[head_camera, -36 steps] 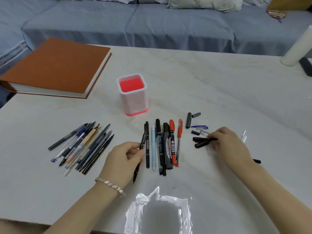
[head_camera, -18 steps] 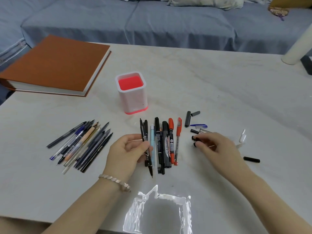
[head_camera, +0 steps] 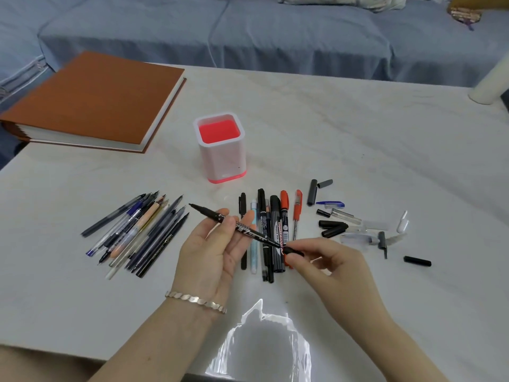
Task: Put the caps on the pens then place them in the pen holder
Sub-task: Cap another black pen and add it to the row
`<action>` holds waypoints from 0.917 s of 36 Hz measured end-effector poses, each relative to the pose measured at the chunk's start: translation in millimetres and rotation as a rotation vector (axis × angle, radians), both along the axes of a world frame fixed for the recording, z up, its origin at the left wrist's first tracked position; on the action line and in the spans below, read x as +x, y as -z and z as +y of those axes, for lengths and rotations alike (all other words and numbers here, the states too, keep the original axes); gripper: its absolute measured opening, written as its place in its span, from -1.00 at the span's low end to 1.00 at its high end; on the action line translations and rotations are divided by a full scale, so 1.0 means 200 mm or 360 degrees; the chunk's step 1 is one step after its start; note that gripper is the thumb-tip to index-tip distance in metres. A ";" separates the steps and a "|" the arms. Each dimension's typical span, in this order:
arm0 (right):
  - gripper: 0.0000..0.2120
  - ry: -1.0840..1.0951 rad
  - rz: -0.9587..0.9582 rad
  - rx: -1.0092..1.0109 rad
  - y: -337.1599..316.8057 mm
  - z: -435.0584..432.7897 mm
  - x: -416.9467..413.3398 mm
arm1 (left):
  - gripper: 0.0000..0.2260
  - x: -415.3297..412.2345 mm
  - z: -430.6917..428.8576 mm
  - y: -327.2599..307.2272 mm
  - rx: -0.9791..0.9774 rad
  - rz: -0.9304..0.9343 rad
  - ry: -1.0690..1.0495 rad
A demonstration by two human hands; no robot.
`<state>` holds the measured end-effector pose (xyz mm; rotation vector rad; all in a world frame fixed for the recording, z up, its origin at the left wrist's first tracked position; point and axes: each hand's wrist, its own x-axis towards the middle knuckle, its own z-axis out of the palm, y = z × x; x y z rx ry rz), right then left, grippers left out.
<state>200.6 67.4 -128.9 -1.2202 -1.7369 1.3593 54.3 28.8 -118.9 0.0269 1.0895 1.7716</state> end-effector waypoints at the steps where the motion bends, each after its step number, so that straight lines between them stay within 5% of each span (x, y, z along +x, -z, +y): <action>1: -0.76 -0.0004 0.0008 0.0008 0.00 0.00 0.00 | -0.92 0.00 0.00 0.00 -0.0008 0.0018 -0.0012; 23: -0.83 -0.0128 -0.0148 0.0536 0.01 0.00 0.00 | -0.95 0.11 -0.08 -0.01 0.0066 0.0226 0.0025; 33: -0.73 -0.0396 -0.0234 0.0072 0.02 0.04 0.02 | -0.94 0.06 -0.02 0.04 -0.0149 0.0428 0.0193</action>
